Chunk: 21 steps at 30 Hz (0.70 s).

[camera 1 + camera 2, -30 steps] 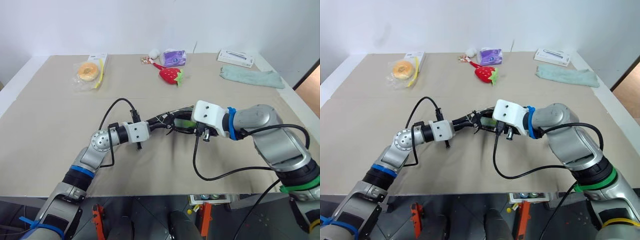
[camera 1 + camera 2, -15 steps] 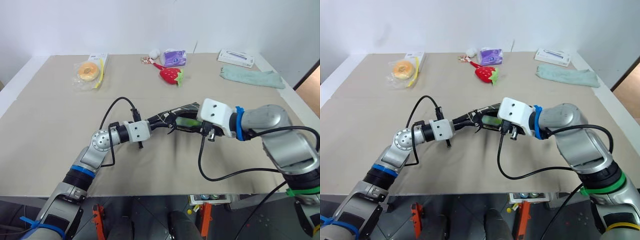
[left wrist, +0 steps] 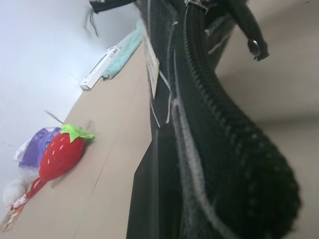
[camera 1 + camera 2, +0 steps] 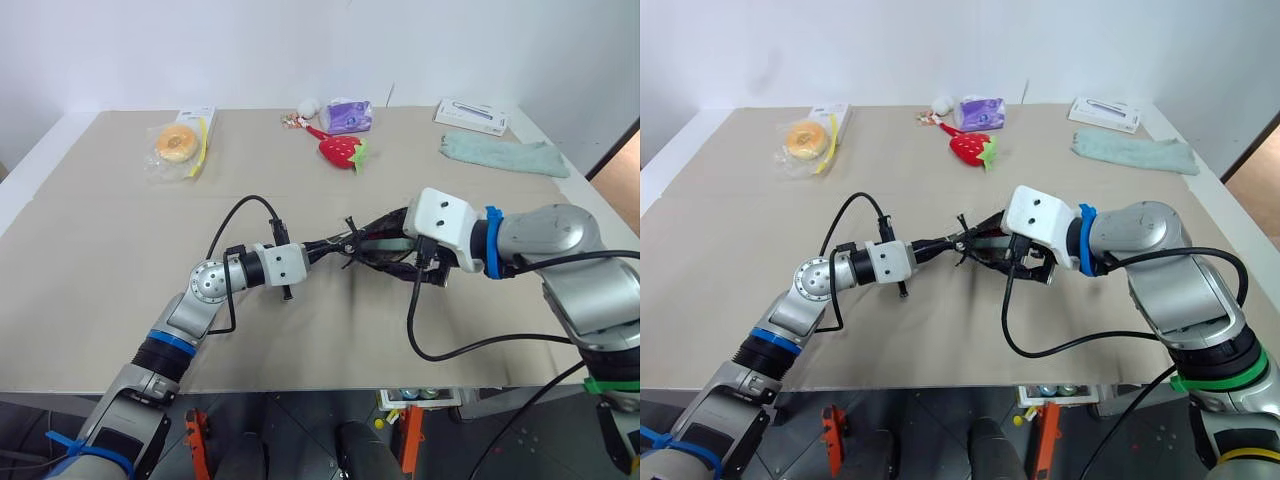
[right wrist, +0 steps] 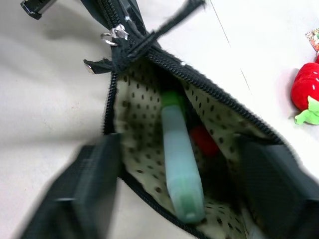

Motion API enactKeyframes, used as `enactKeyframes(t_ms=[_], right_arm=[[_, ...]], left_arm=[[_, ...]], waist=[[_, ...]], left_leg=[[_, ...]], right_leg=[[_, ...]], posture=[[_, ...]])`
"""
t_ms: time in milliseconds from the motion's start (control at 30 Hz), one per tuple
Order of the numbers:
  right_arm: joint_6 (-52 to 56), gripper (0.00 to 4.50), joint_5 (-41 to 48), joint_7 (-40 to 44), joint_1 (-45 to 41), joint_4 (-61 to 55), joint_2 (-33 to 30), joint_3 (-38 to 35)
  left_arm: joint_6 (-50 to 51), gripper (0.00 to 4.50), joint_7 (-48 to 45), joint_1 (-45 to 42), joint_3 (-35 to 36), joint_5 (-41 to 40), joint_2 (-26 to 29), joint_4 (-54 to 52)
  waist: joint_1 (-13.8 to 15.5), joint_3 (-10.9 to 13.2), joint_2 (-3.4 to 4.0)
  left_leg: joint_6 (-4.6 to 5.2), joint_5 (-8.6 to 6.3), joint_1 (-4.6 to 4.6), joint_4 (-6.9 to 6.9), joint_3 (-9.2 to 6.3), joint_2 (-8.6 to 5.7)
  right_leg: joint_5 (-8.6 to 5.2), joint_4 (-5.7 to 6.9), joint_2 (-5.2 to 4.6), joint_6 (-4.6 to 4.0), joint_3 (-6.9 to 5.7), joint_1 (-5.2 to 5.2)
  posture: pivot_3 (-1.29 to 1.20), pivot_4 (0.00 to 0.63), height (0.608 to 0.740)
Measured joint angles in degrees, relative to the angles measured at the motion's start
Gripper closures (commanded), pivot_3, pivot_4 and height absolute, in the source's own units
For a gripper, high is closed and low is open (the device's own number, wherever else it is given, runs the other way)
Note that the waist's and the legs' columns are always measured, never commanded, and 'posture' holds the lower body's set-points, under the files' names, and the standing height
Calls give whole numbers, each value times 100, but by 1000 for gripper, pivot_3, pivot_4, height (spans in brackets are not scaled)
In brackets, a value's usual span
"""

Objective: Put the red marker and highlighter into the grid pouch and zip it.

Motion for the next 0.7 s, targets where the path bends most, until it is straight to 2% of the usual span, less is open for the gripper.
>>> enactKeyframes(t_ms=[100, 200, 300, 367, 433, 567, 700], right_arm=[[107, 96, 245, 16, 0, -27, 26, -113], [496, 96, 1076, 201, -48, -289, 149, -784], [989, 96, 2081, 167, -477, -582, 393, -1575], [1208, 96, 2465, 31, -621, -712, 530, -1795], [1310, 96, 2513, -195, -616, -807, 546, -1647], [1355, 96, 2045, -735, -269, -721, 540, -780], [1297, 96, 1822, -933, -96, -473, 417, -673]], left_arm=[[55, 4500, 0, 1, 1, -6, -2, -1], [96, 4500, -11, 3, 4, -23, -2, -2], [117, 4500, -29, 3, 4, -34, 0, -2], [119, 4500, -30, 3, 4, -45, 1, -2], [119, 4500, -30, 3, 4, -55, -2, -1], [140, 4500, -33, 1, 3, -60, -31, -2], [232, 4500, -38, 1, 22, -76, -14, -2]], waist=[[1, 0, 0], [1, 0, 0], [1, 0, 0], [3, -1, -1], [1, -1, 0], [3, -2, -1], [1, -1, -1]], left_leg=[[0, 0, -1, 0, 0, -1], [1, -1, -2, 0, -1, 0], [2, -1, -1, -1, -2, 1], [2, -1, 1, 1, -5, 1], [2, -1, 1, 2, -4, 1], [0, 0, -1, 2, -3, 1], [1, -1, -4, 1, -2, -1]], right_leg=[[0, 0, -1, 0, 0, 0], [0, 0, 0, 0, 1, 0], [1, 0, 1, -2, -2, 1], [2, 0, 1, -3, -6, 4], [2, 0, 0, -4, -5, 5], [3, 1, 1, -4, -5, 1], [1, 0, -2, -2, -2, -1]], posture=[[0, 150, 740], [0, 150, 740], [0, 150, 740], [0, 150, 740], [0, 150, 740], [0, 150, 740], [0, 150, 740]])
